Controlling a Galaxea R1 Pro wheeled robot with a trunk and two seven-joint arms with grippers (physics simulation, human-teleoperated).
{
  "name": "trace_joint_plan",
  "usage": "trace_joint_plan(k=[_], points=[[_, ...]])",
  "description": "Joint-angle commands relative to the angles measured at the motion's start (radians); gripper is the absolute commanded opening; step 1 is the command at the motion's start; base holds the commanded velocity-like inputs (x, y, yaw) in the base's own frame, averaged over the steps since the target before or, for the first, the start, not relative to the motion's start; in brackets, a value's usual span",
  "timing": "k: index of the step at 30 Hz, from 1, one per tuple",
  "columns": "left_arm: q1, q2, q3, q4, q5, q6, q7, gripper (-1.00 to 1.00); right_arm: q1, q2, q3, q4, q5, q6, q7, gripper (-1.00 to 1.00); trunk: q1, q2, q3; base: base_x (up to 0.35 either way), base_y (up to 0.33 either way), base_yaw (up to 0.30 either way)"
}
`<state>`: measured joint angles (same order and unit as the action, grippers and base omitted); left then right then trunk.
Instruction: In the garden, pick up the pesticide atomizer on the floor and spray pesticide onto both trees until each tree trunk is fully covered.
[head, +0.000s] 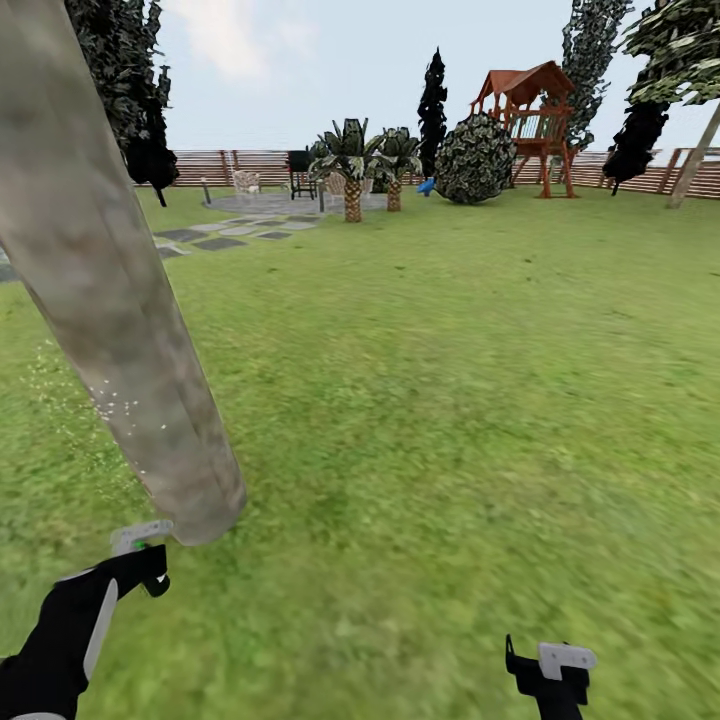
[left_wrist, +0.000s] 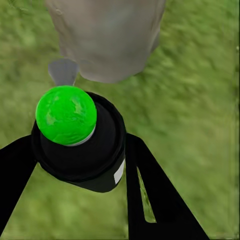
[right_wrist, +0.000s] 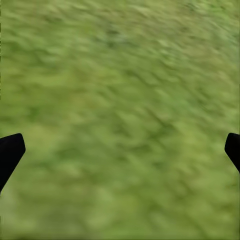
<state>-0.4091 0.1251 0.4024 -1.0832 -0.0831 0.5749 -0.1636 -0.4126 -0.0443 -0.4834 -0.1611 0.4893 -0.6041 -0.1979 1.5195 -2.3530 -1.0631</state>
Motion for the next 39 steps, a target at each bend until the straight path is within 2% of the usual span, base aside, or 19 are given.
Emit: trace_joint_plan(k=[1,3,5,7,9,12,13,14,16,18,19,23,24,39], points=[[0.000,-0.005,-0.015,0.000,-0.005,0.000,0.000,-1.00,0.000,0.001,0.000,0.000,0.000,0.000,0.000,1.00,0.000,0.000,0.000,0.000,0.000,0.004],[0.000,-0.012,-0.071,0.001,-0.008,0.000,0.002,-1.00,0.000,0.001,0.000,0.000,0.000,0.000,0.000,1.00,0.000,0.000,0.000,0.000,0.000,0.087],[0.000,-0.008,-0.081,0.005,-0.009,0.000,0.001,-1.00,0.000,0.001,0.000,0.000,0.000,0.000,0.000,1.00,0.000,0.000,0.000,0.000,0.000,0.222],[0.000,-0.002,-0.070,0.008,-0.008,0.000,0.001,-1.00,0.000,0.001,0.000,0.000,0.000,0.001,0.000,1.00,0.000,0.000,0.000,0.000,0.000,0.260],[0.001,-0.001,-0.040,0.008,-0.008,0.000,0.000,-1.00,0.000,0.001,0.000,0.000,0.000,0.000,0.000,1.00,0.000,0.000,0.000,0.000,0.000,0.272],[0.001,-0.008,-0.042,0.007,-0.006,0.000,-0.001,-1.00,0.000,0.001,0.000,0.000,0.000,0.000,0.000,1.00,0.000,0.000,0.000,0.000,0.000,0.135],[0.001,-0.014,-0.072,0.008,-0.006,0.001,-0.003,-1.00,0.000,0.001,0.000,0.000,0.000,0.000,0.000,1.00,0.000,0.000,0.000,0.000,0.000,0.022],[0.001,-0.015,-0.126,0.009,-0.006,0.000,0.000,-1.00,0.000,0.001,0.000,0.000,0.000,0.001,0.000,1.00,0.000,0.000,0.000,0.000,0.000,0.009],[0.000,-0.016,-0.167,0.011,-0.005,0.001,0.003,-1.00,0.000,0.001,0.000,0.000,0.000,0.001,0.000,1.00,0.000,0.000,0.000,0.000,0.000,0.004],[0.000,-0.012,-0.176,0.012,-0.002,0.003,0.005,-1.00,0.000,0.001,0.000,0.000,0.000,0.000,0.000,1.00,0.000,0.000,0.000,0.057,-0.027,0.001],[0.000,-0.008,-0.169,0.012,-0.001,0.004,0.006,-1.00,0.000,0.001,0.000,0.000,0.000,0.001,0.000,1.00,0.000,0.000,0.000,0.187,-0.107,0.000],[0.000,-0.004,-0.081,0.008,-0.004,0.002,0.005,-1.00,0.000,0.001,0.000,0.000,0.000,0.001,0.000,1.00,0.000,0.000,0.000,0.254,-0.147,0.000],[0.000,-0.004,-0.073,0.006,-0.006,0.002,0.005,-1.00,0.000,0.001,0.000,0.000,0.000,0.001,0.000,1.00,0.000,0.000,0.000,0.276,-0.161,0.017],[0.001,-0.014,-0.074,-0.004,-0.006,0.000,0.005,-1.00,0.000,0.001,0.000,0.000,0.000,0.001,0.000,1.00,0.000,0.000,0.000,0.106,-0.244,0.207]])
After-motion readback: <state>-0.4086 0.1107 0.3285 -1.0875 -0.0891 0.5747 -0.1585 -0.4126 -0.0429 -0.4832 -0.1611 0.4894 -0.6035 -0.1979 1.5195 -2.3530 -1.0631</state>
